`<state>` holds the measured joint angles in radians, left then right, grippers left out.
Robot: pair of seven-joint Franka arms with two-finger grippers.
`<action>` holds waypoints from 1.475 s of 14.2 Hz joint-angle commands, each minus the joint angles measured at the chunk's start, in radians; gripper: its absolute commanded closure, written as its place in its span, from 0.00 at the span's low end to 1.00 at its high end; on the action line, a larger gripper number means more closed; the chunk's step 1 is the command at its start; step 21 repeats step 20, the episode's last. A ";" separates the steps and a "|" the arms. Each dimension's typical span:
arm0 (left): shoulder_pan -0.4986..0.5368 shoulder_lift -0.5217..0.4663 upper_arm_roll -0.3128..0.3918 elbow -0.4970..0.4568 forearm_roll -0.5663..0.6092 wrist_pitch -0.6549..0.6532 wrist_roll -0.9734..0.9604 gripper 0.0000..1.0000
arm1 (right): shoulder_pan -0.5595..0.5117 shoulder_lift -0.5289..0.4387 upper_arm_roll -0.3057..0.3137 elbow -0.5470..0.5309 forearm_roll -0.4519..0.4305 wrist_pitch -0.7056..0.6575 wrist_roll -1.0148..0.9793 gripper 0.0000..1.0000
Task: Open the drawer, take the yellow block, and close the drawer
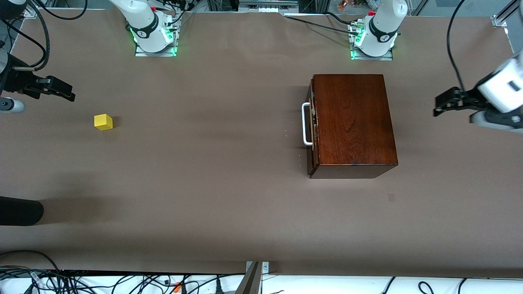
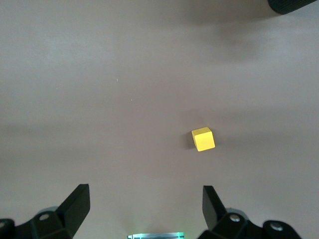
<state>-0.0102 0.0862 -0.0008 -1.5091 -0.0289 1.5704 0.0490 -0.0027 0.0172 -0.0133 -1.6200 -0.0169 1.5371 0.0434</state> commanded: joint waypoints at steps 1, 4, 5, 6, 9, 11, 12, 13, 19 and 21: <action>-0.019 -0.080 0.019 -0.080 -0.005 0.030 -0.113 0.00 | 0.001 -0.019 -0.004 -0.009 0.015 0.005 0.004 0.00; -0.013 -0.103 0.018 -0.126 -0.003 0.030 -0.103 0.00 | 0.001 -0.019 -0.002 -0.009 0.015 0.009 0.004 0.00; -0.013 -0.103 0.018 -0.128 -0.003 0.030 -0.101 0.00 | 0.001 -0.019 -0.002 -0.008 0.015 0.009 0.004 0.00; -0.013 -0.108 0.016 -0.128 0.004 0.022 -0.101 0.00 | 0.001 -0.017 -0.002 -0.008 0.015 0.011 0.004 0.00; -0.019 -0.108 0.005 -0.123 0.053 0.001 -0.081 0.00 | 0.001 -0.017 -0.002 -0.006 0.015 0.012 0.004 0.00; -0.019 -0.105 0.004 -0.112 0.053 -0.009 -0.080 0.00 | 0.001 -0.014 -0.004 -0.006 0.017 0.014 0.007 0.00; -0.020 -0.105 0.002 -0.112 0.053 -0.012 -0.078 0.00 | 0.001 -0.005 -0.002 -0.003 0.017 0.014 0.006 0.00; -0.020 -0.103 0.002 -0.112 0.055 -0.013 -0.077 0.00 | 0.001 -0.002 -0.002 0.005 0.015 0.012 0.006 0.00; -0.024 -0.091 -0.013 -0.085 0.056 -0.044 -0.083 0.00 | 0.001 -0.003 -0.001 0.008 0.009 0.015 0.000 0.00; -0.024 -0.091 -0.013 -0.083 0.055 -0.044 -0.086 0.00 | 0.001 -0.005 -0.001 0.008 0.009 0.015 0.000 0.00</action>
